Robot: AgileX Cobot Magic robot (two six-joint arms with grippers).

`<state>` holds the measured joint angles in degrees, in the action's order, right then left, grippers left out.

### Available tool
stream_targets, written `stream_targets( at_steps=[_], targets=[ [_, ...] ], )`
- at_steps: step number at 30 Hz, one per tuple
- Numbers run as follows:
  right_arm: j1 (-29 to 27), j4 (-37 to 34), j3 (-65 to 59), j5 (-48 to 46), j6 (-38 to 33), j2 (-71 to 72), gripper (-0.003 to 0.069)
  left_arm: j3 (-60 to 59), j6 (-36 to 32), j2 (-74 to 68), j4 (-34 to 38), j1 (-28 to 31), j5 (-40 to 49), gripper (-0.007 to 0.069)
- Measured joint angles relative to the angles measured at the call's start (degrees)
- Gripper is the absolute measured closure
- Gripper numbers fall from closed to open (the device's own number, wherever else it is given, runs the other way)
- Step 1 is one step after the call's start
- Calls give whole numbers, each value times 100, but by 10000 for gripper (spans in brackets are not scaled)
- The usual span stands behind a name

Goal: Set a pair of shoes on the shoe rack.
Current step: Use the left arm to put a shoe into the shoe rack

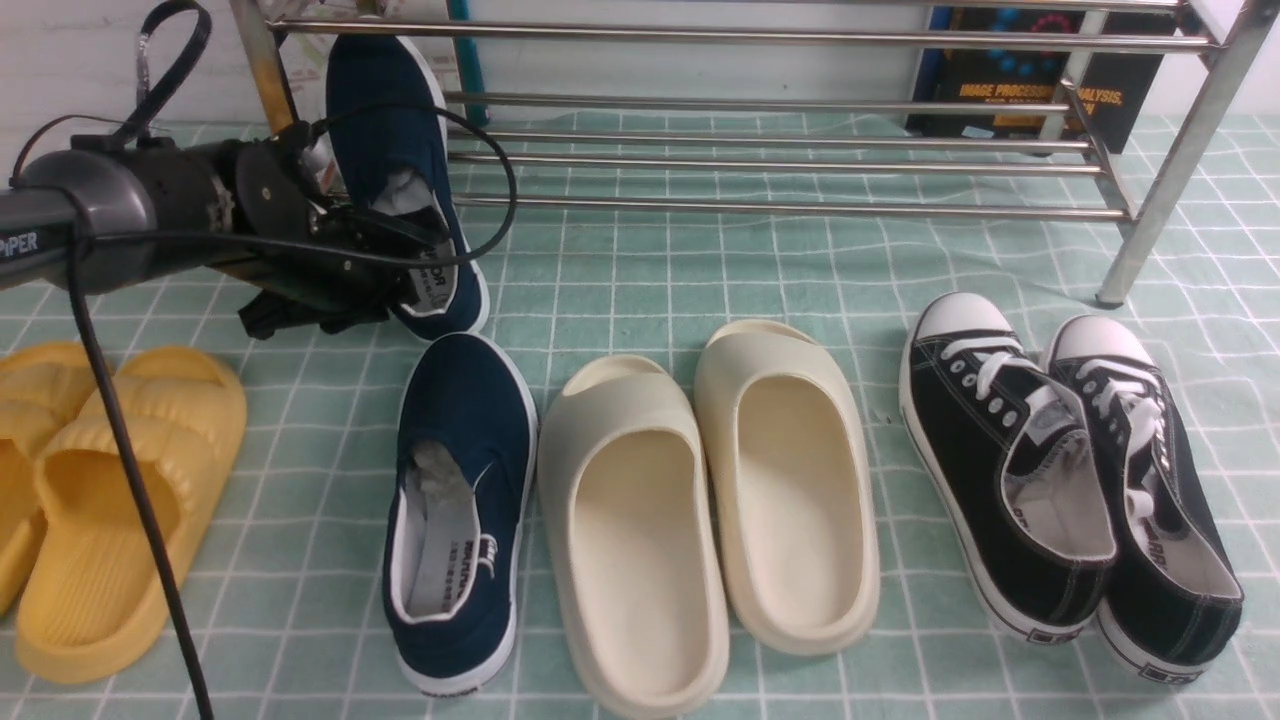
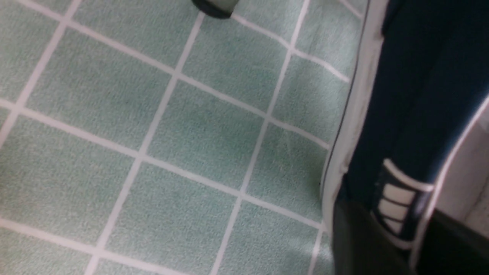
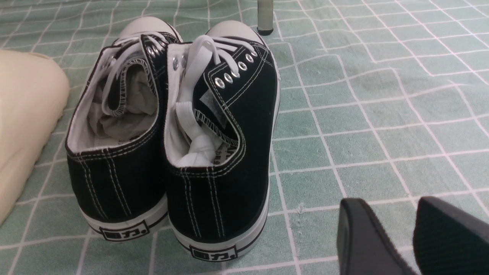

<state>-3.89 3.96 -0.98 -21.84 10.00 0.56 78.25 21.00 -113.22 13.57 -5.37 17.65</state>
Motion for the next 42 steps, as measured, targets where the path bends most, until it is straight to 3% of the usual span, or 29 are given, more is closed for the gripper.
stream_targets(
  at_steps=[2, 4, 10, 17, 25, 33, 39, 42],
  targets=[
    [0, 0, 0, 0, 0, 0, 412, 0, 0, 6, -33, -7, 19, 595],
    [0, 0, 0, 0, 0, 0, 412, 0, 0, 53, -136, -7, 59, 609],
    [0, 0, 0, 0, 0, 0, 412, 293, -7, 280, -474, -7, 691, 606],
    [0, 0, 0, 0, 0, 0, 412, 1707, -219, 168, -632, -7, 2012, 606],
    [0, 0, 0, 0, 0, 0, 412, 2808, -229, -432, -684, -7, 2339, 606],
    [0, 0, 0, 0, 0, 0, 412, 2966, -158, -792, -893, -7, 2270, 606],
    [0, 0, 0, 0, 0, 0, 412, 2979, -158, -819, -1010, -1, 2124, 549],
    [0, 0, 0, 0, 0, 0, 412, 3040, -147, -790, -1035, -1, 1758, 442]
  ],
)
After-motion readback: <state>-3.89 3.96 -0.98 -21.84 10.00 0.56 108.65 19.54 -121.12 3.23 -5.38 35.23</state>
